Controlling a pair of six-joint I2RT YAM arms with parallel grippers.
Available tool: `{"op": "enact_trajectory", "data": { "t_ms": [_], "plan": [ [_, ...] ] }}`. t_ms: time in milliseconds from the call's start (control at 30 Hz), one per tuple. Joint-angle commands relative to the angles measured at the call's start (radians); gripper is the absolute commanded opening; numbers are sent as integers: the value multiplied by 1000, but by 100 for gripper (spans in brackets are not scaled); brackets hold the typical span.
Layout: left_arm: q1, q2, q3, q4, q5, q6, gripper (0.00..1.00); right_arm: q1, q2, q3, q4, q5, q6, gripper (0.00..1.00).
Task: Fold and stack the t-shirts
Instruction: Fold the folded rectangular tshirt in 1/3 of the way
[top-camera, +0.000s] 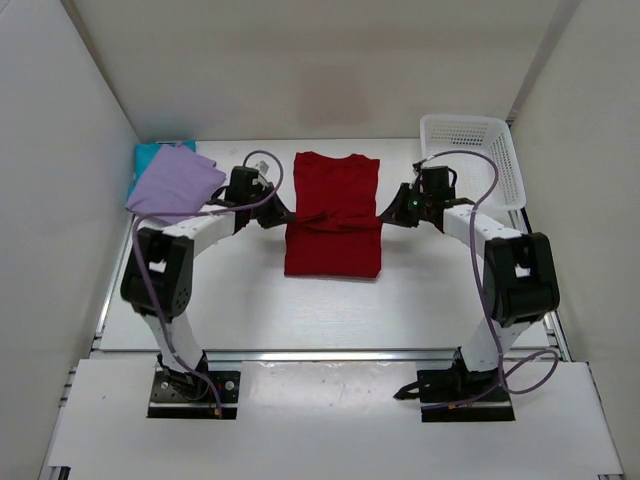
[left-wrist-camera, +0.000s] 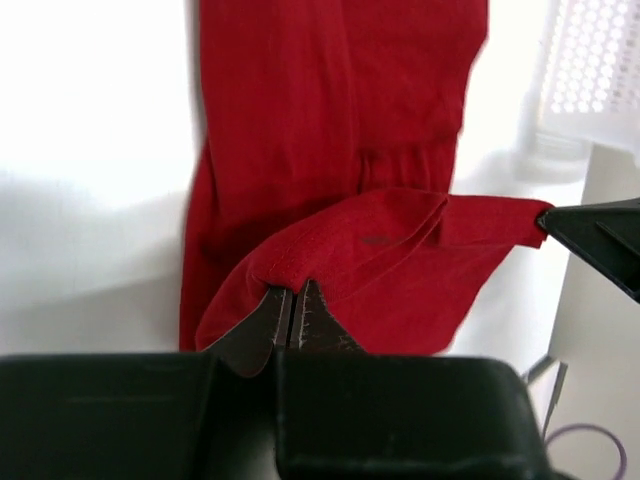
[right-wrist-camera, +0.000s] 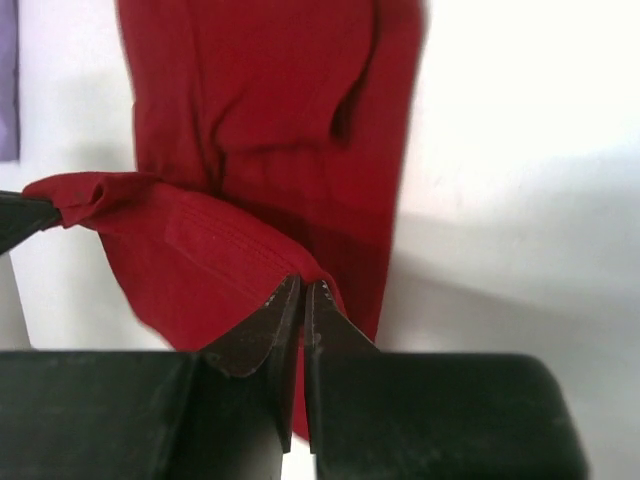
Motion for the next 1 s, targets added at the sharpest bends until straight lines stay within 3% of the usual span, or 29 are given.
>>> {"op": "enact_trajectory", "data": {
  "t_ms": [0, 100, 267, 367, 467, 533, 600, 700, 733, 800, 867, 967],
  "plan": [
    [2, 81, 96, 18, -13, 13, 0, -22, 80, 84, 45, -4, -21, 0],
    [5, 158, 156, 23, -7, 4, 1, -34, 166, 124, 42, -13, -21, 0],
    [26, 213, 204, 58, 7, -22, 25, -48, 246, 199, 71, -28, -15, 3],
    [35, 176, 216, 82, 2, -33, 33, -58, 248, 249, 62, -32, -12, 9],
    [48, 106, 176, 125, -7, -54, 39, -64, 228, 259, 65, -35, -13, 22],
    [54, 49, 121, 167, 9, -76, 40, -74, 199, 246, 52, -21, -18, 37],
    [31, -41, 29, 224, 27, -96, 37, -74, 150, 185, 68, 7, -18, 38],
    [-50, -142, -208, 334, 15, -128, 37, -58, 66, 64, 120, 34, -3, 28],
    [-79, -150, -250, 377, 13, -143, 37, -37, 35, 43, 133, 36, 0, 17],
    [-122, -161, -331, 423, 21, -154, 37, 14, 30, 21, 141, -1, -23, 5],
    [-149, -129, -346, 419, 22, -137, 36, 98, 79, 50, 140, -12, -52, 0],
    [-163, -83, -365, 425, 42, -133, 33, 198, 179, 138, 98, -16, -84, 0]
  ]
}}
